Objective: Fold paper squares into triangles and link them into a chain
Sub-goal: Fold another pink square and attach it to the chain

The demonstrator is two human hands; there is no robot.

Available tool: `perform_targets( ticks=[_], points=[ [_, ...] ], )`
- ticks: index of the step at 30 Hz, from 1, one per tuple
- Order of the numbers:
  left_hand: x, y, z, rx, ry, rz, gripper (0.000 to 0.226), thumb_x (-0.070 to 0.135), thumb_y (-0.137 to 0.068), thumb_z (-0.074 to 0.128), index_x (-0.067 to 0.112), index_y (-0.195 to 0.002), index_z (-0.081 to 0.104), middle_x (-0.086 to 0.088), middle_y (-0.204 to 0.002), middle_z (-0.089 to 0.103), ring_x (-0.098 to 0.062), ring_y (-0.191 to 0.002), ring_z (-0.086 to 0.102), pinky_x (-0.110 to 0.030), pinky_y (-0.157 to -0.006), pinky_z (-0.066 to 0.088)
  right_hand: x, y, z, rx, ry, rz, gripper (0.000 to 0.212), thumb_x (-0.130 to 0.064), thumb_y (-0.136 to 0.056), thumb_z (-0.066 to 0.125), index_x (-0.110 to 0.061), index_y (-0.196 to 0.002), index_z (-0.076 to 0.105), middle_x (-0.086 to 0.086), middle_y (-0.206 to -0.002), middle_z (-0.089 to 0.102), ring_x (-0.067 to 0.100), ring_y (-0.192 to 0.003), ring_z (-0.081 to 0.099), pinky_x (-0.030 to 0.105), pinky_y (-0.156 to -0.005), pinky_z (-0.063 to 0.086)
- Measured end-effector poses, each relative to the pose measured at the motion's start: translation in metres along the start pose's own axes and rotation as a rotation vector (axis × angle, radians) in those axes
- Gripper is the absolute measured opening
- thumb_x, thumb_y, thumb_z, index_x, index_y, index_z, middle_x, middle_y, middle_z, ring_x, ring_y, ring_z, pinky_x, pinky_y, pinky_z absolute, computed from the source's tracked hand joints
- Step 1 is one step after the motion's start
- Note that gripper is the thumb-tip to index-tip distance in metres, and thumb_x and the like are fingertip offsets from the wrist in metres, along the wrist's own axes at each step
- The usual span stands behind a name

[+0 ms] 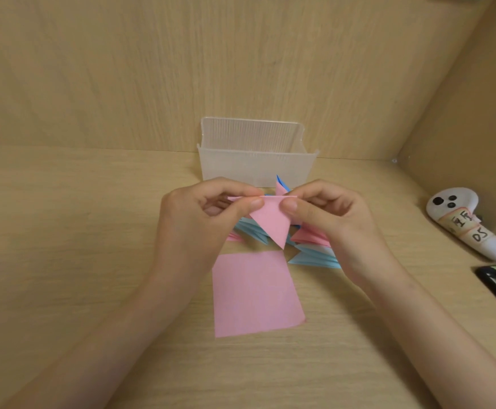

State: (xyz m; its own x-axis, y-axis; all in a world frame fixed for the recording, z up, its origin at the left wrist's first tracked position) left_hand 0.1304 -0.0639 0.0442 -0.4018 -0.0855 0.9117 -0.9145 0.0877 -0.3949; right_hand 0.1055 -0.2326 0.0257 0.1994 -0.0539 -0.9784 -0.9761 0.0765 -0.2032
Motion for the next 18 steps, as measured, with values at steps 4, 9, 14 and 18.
perform_targets(
  ticks=[4,9,14,18],
  points=[
    [-0.0016,-0.0002,0.0016,-0.006,0.039,-0.033,0.023,0.004,-0.072,0.076,0.025,-0.068,0.071,0.012,-0.066,0.071,0.003,-0.059,0.062,-0.008,-0.052,0.045,0.0024,-0.0011,-0.001,0.005,-0.077,0.013,0.003,-0.017,-0.072,0.075,-0.018,-0.071,0.072,0.002,-0.071,0.072,0.016,-0.068,0.065,0.027,-0.064,0.05],
    [-0.0079,0.0013,0.003,-0.004,0.085,-0.082,0.022,0.003,-0.073,0.076,0.025,-0.07,0.071,0.015,-0.064,0.071,0.002,-0.061,0.065,-0.009,-0.053,0.047,0.008,-0.0006,-0.0009,0.019,-0.087,0.053,0.011,-0.028,-0.069,0.075,-0.019,-0.074,0.072,0.005,-0.074,0.071,0.02,-0.07,0.065,0.044,-0.073,0.044],
    [-0.0091,0.0028,0.0047,0.003,0.092,-0.091,0.023,0.004,-0.073,0.077,0.026,-0.07,0.071,0.014,-0.065,0.072,0.001,-0.061,0.065,-0.01,-0.054,0.048,0.0036,0.001,-0.002,0.068,-0.073,0.059,0.01,-0.019,-0.07,0.077,-0.011,-0.074,0.072,0.008,-0.075,0.073,0.019,-0.068,0.067,0.046,-0.075,0.047],
    [-0.0097,0.0031,0.0052,0.002,0.081,-0.092,0.023,0.004,-0.073,0.076,0.027,-0.069,0.071,0.018,-0.066,0.071,0.003,-0.063,0.065,-0.011,-0.06,0.05,0.0039,0.0013,-0.002,0.077,-0.053,0.075,0.011,-0.022,-0.07,0.077,-0.012,-0.074,0.072,0.008,-0.075,0.073,0.021,-0.068,0.066,0.05,-0.076,0.047]
  ],
)
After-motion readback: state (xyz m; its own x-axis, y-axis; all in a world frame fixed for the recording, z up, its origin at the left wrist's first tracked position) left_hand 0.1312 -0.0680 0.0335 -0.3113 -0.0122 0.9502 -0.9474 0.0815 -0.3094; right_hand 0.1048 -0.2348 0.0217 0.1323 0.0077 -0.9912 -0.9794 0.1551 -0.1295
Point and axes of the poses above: each hand's wrist, its own y-axis away from the middle knuckle, its own z-axis out of the palm, x = y × z, the point moved 7 cm from there along -y, towards the middle knuckle
